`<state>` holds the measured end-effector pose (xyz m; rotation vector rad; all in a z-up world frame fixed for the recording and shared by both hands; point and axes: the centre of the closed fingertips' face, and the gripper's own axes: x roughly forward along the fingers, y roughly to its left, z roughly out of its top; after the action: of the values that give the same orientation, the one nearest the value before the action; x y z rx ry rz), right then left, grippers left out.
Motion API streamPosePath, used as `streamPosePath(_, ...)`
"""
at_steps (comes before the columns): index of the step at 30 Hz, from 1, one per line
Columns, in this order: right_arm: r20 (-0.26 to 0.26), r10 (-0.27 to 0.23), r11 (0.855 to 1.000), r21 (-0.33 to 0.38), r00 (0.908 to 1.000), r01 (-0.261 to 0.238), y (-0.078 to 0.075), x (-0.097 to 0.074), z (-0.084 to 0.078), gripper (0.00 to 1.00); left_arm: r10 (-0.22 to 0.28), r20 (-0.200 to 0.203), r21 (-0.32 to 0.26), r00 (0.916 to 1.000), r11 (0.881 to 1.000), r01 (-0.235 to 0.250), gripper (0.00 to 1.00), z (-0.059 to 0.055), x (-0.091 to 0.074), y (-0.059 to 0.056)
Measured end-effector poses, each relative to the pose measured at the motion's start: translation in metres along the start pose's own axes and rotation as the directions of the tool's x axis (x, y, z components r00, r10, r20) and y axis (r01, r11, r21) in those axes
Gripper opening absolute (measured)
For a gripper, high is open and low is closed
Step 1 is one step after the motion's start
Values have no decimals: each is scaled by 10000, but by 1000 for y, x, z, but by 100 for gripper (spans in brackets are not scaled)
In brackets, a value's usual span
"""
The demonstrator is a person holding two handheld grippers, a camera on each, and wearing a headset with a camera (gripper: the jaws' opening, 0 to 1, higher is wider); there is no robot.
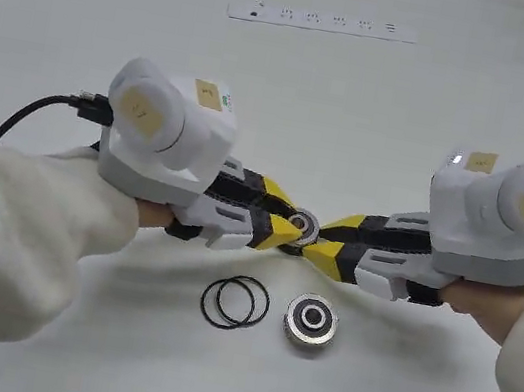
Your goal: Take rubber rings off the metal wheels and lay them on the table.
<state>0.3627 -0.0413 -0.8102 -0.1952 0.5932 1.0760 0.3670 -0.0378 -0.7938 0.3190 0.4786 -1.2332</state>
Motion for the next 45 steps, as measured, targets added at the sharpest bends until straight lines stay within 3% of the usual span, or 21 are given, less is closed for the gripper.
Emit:
streamPosePath(10,-240,-131,9986,-516,9996,118,0,-2,-2,5,17,46,-32,10000,10000,-17,14,-2,-3,-3)
streamPosePath(21,-406,-403,9975,-595,9984,378,-3,-2,-2,2,101,-92,81,9999,9999,-101,13,-3,-3,-4)
streamPosePath(26,-614,-677,9892,-1344,9958,590,-1,-2,-2,2,152,-149,99,9998,9998,-150,13,-3,-3,-4)
streamPosePath(33,-760,-908,9824,-1705,9930,768,-2,-2,-2,1,182,-190,174,9997,9997,-179,13,-3,-3,-5)
streamPosePath(36,-808,-1171,9718,-2145,9898,974,-4,-1,-1,0,184,-184,180,9997,9997,-180,13,-3,-3,-5)
streamPosePath(40,-854,-1211,9732,-2065,9890,1014,-5,-1,-2,0,185,-178,192,9997,9997,-182,13,-3,-3,-5)
streamPosePath(42,-774,-1133,9867,-1256,9905,1031,-6,-2,-2,0,190,-179,213,9997,9996,-186,13,-3,-3,-6)
streamPosePath(45,-531,-1012,9948,-113,9934,1007,-8,-5,0,0,196,-171,229,9997,9996,-192,13,-3,-3,-6)
